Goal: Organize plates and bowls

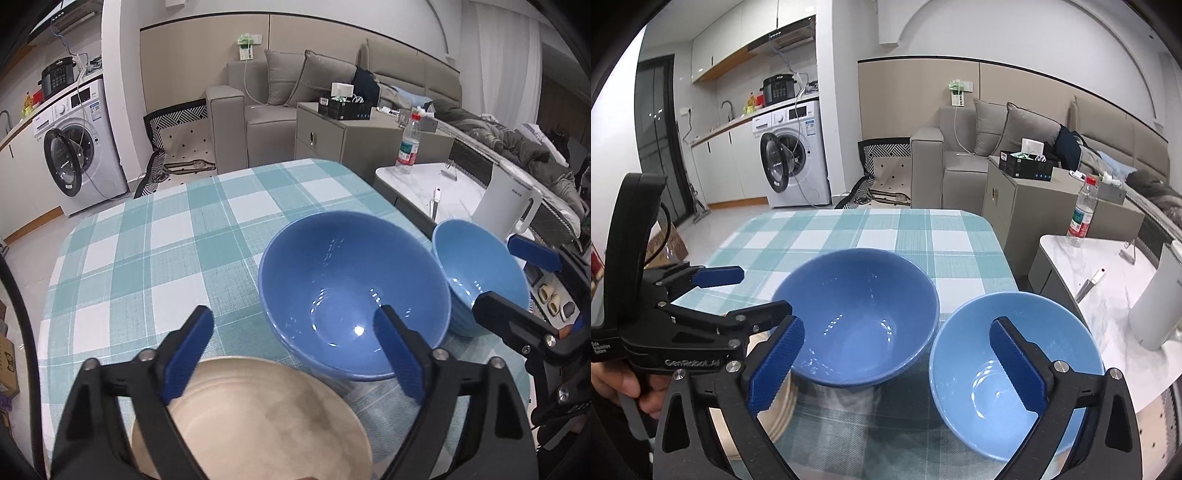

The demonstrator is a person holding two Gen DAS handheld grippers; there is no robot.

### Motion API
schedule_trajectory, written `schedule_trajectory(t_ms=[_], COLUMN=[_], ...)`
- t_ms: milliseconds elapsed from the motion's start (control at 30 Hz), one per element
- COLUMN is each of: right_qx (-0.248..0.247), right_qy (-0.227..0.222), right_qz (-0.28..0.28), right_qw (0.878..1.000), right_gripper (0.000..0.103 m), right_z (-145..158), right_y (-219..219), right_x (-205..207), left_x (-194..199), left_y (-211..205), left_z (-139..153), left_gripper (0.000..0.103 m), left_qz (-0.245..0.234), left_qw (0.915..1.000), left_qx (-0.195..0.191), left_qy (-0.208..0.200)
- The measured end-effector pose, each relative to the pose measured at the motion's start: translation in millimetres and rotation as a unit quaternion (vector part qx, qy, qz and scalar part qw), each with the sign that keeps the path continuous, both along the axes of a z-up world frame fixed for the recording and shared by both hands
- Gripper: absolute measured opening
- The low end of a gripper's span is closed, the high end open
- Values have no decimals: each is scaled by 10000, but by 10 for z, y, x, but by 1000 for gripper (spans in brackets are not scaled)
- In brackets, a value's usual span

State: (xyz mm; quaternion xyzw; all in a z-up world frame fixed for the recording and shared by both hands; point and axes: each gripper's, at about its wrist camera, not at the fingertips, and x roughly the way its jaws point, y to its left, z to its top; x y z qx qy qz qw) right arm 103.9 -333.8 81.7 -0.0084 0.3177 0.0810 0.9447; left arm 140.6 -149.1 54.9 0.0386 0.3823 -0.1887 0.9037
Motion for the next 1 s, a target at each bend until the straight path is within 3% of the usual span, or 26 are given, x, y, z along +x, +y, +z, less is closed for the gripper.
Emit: schedule_trajectory(t_ms=[100, 500, 1000], right_qx=[168, 385, 456], right_qy=[-64, -264, -350], right_qz=[-64, -178, -401], right_qw=[9998, 9988, 9975], right_gripper=[102, 102, 102], right_z=[53, 234, 366], right_y=[-42, -273, -597], right_x=[-88, -315, -440], left_x=[-55, -173, -389], left_y=[-16, -12, -232], left_z=[42, 149, 188], left_gripper=[100, 100, 100], left_qz=[30, 174, 90], left_qw=[9999, 9995, 9997], left_qx=[23, -241, -207], left_qy=[-93, -80, -99])
